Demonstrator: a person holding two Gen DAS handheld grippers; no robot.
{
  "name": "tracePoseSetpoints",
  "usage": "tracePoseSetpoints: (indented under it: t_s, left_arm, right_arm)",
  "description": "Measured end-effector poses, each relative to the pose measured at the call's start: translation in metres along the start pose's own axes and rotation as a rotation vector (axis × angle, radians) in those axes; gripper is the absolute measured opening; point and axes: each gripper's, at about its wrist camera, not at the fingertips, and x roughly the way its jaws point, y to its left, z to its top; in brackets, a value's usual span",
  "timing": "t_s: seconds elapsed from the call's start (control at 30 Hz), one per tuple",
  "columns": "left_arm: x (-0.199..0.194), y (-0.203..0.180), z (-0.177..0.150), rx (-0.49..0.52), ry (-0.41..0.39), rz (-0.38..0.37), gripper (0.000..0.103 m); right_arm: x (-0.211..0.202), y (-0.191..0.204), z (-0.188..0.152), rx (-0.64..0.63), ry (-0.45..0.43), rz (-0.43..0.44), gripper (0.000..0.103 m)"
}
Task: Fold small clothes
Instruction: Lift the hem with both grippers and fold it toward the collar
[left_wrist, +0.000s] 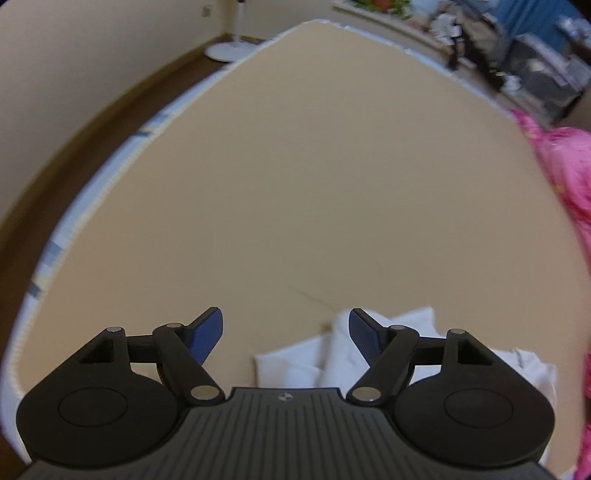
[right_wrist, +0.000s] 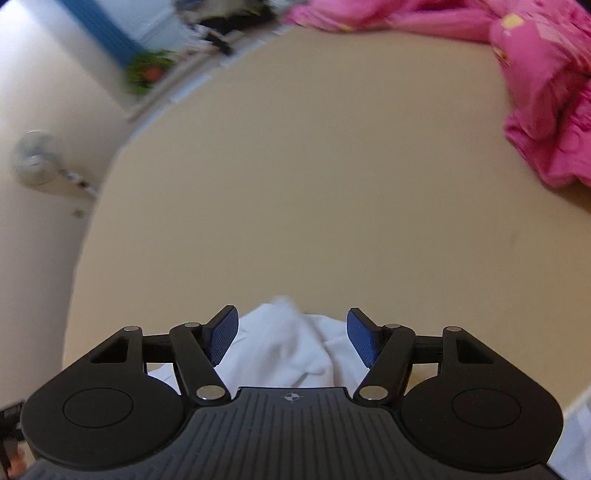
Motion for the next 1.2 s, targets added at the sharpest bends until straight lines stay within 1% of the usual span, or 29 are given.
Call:
tracePoseSetpoints:
  t_s: [0.07,0.13,0.17,0.2,0.27,0.33,0.4,0.47,0.5,0.53,0.57,0.6,0.63,0.7,0.73,0.83,0.87,0.9,0.97,1.0,1.07,1.1,1.13,1.17,1.2]
  left_arm:
    - [0.009,0.002,-0.014,0.032,0.008,-0.03,0.08]
    - [0.022,-0.001,-0.026,0.075,0.026,-0.046,0.08]
    - [0.028,-0.003,-0.029,0.082,0.036,-0.055,0.08]
    - [0.035,-0.009,-0.032,0.083,0.046,-0.068,0.08]
    - [0.047,-0.019,-0.034,0.084,0.058,-0.101,0.08]
    - [0.057,-0.032,-0.038,0.098,0.062,-0.122,0.08]
    - [0.069,-0.045,-0.038,0.11,0.073,-0.124,0.08]
    - [0.083,-0.056,-0.037,0.128,0.095,-0.103,0.08]
    - [0.088,-0.062,-0.037,0.139,0.101,-0.096,0.071]
    - [0.092,-0.066,-0.037,0.149,0.099,-0.085,0.033]
    - [0.095,-0.07,-0.037,0.158,0.095,-0.071,0.009]
    - [0.095,-0.073,-0.038,0.157,0.087,-0.064,0.007]
    - [0.09,-0.074,-0.041,0.153,0.047,-0.061,0.007]
    - [0.076,-0.075,-0.046,0.176,-0.028,-0.055,0.006]
    - [0.068,-0.07,-0.047,0.17,-0.047,-0.066,0.006]
    - [0.041,-0.048,-0.048,0.112,-0.098,-0.129,0.006]
    - [0.036,-0.043,-0.046,0.097,-0.109,-0.142,0.006]
    - [0.035,-0.038,-0.044,0.082,-0.109,-0.137,0.006]
    - [0.049,-0.037,-0.04,0.076,-0.079,-0.109,0.007]
    - [0.058,-0.035,-0.036,0.072,-0.05,-0.089,0.012]
    - [0.082,-0.04,-0.034,0.081,-0.01,-0.002,0.014]
    - [0.093,-0.044,-0.035,0.099,-0.004,0.057,0.021]
    - [0.1,-0.046,-0.035,0.116,0.016,0.097,0.04]
    - [0.101,-0.045,-0.036,0.118,0.033,0.111,0.049]
    - [0.098,-0.042,-0.039,0.112,0.034,0.108,0.056]
  right_arm:
    - [0.001,-0.004,-0.017,-0.112,-0.015,-0.003,0.067]
    - [0.011,-0.006,-0.03,-0.203,0.01,-0.013,0.064]
    - [0.019,-0.006,-0.035,-0.239,0.026,-0.021,0.06]
    - [0.028,-0.005,-0.039,-0.263,0.036,-0.032,0.06]
    - [0.045,-0.003,-0.041,-0.274,0.046,-0.043,0.06]
    - [0.061,0.002,-0.039,-0.252,0.045,-0.043,0.059]
    - [0.076,0.004,-0.036,-0.228,0.037,-0.05,0.059]
    - [0.089,0.005,-0.033,-0.205,0.043,-0.054,0.059]
    - [0.094,0.006,-0.034,-0.194,0.05,-0.054,0.059]
    - [0.098,0.006,-0.033,-0.183,0.063,-0.053,0.055]
    - [0.1,0.005,-0.031,-0.172,0.073,-0.048,0.031]
    - [0.097,0.006,-0.03,-0.165,0.072,-0.043,0.017]
    - [0.091,0.007,-0.03,-0.16,0.058,-0.039,0.006]
    - [0.075,0.01,-0.031,-0.169,0.014,-0.013,0.006]
    - [0.063,0.009,-0.031,-0.162,-0.006,0.005,0.006]
    - [0.024,-0.003,-0.027,-0.06,-0.045,0.105,0.005]
    - [0.016,-0.006,-0.024,-0.037,-0.056,0.123,0.005]
    - [0.013,-0.01,-0.021,-0.017,-0.063,0.122,0.005]
    - [0.025,-0.014,-0.016,0.002,-0.048,0.078,0.005]
    - [0.037,-0.016,-0.014,0.017,-0.028,0.044,0.005]
    - [0.069,-0.017,-0.017,0.031,0.02,-0.036,0.005]
    - [0.085,-0.018,-0.02,0.022,0.054,-0.087,0.006]
    - [0.099,-0.02,-0.024,0.018,0.097,-0.14,0.014]
    - [0.104,-0.022,-0.027,0.024,0.118,-0.162,0.025]
    - [0.098,-0.024,-0.03,0.035,0.093,-0.145,0.025]
